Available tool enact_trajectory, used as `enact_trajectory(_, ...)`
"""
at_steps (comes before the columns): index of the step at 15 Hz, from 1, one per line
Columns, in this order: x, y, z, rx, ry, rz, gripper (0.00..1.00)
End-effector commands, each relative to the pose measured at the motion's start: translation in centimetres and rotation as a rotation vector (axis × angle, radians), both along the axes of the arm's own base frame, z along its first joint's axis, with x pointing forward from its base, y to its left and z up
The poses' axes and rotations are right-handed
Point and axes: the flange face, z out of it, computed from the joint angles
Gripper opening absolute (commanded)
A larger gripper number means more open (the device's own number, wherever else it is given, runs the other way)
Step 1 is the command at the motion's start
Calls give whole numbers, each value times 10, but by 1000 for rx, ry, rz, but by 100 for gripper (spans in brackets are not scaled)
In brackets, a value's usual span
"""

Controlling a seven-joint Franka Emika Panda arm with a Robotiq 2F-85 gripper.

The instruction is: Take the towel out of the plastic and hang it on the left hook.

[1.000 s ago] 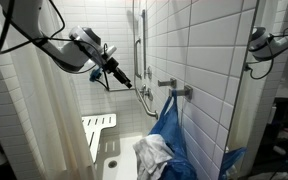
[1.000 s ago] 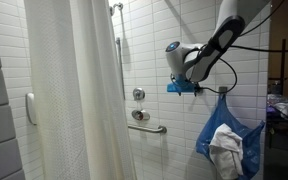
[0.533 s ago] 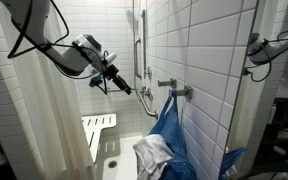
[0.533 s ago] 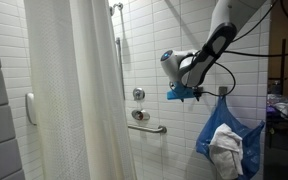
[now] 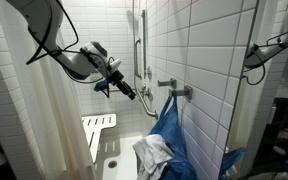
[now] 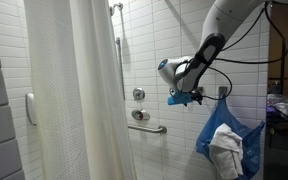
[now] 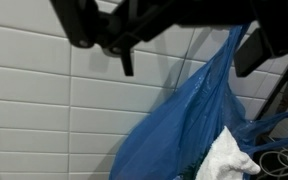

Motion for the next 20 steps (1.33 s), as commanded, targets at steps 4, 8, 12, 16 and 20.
enact_trajectory(4,15,2,-21,19,80,-131,100)
enact_trajectory(8,16,15,-27,10,99,-198,100)
enact_trajectory(12,20,15,-29,9,113,-279,100)
enact_trajectory(16,24,1,-30,56,124,-355,100)
enact_trajectory(20,15,2,-48,223,123,-473,100)
